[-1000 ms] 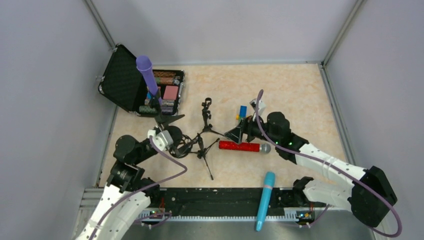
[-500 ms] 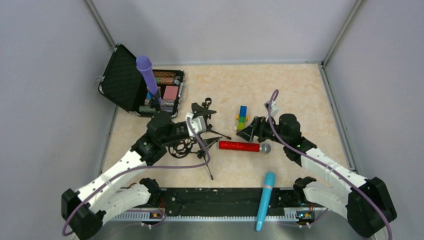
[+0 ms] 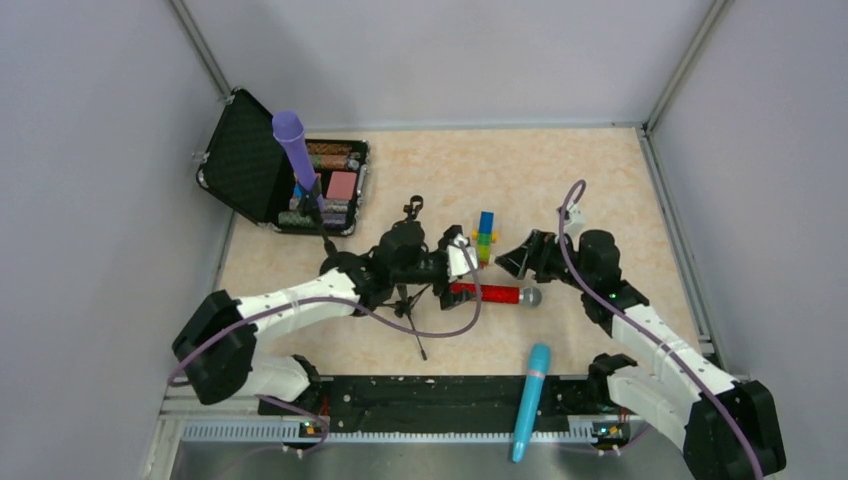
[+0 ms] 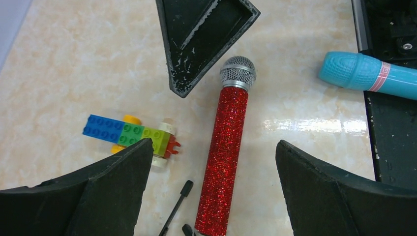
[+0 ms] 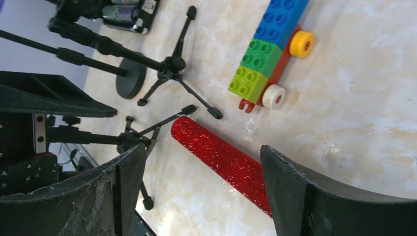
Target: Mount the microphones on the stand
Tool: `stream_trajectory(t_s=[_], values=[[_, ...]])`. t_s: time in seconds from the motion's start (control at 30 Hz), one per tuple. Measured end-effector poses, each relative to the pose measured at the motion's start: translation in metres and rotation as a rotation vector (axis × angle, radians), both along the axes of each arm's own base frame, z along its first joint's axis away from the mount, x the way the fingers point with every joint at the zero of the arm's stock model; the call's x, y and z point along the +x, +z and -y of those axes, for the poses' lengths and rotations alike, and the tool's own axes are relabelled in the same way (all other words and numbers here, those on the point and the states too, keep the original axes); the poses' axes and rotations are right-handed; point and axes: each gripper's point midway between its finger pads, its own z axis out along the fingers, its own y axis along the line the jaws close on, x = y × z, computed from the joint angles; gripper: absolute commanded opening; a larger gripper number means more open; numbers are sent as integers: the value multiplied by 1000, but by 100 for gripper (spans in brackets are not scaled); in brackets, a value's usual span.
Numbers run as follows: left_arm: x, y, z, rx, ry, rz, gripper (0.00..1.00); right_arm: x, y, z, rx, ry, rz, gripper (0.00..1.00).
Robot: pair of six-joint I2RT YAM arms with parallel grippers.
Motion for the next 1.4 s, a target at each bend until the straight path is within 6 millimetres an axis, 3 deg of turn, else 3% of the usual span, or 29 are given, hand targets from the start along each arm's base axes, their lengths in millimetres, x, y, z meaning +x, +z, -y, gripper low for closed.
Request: stream_trajectory(t_s=[0.2,0.43,0.67,1.07,1.13,1.3,1.4], values=[[4,-40,20,100,2,-25,92,1,-18,14,-83,-51,-33,83],[8,-84,20,217,17,-42,80,4,-21,24,-146,-81,-36,82],[15,-116,18,354,4,-48,75,8,-15,26,-156,-92,-21,81],[16,-152,16,526,-14,-24,64,12,-6,25,-148,-94,0,80],[16,-151,19,541,-20,-10,53,12,-6,25,-148,-94,1,80],[14,-152,24,579,-41,15,1,15,2,24,-143,-95,14,80],[13,-152,28,595,-59,19,0,18,10,23,-137,-96,33,80]])
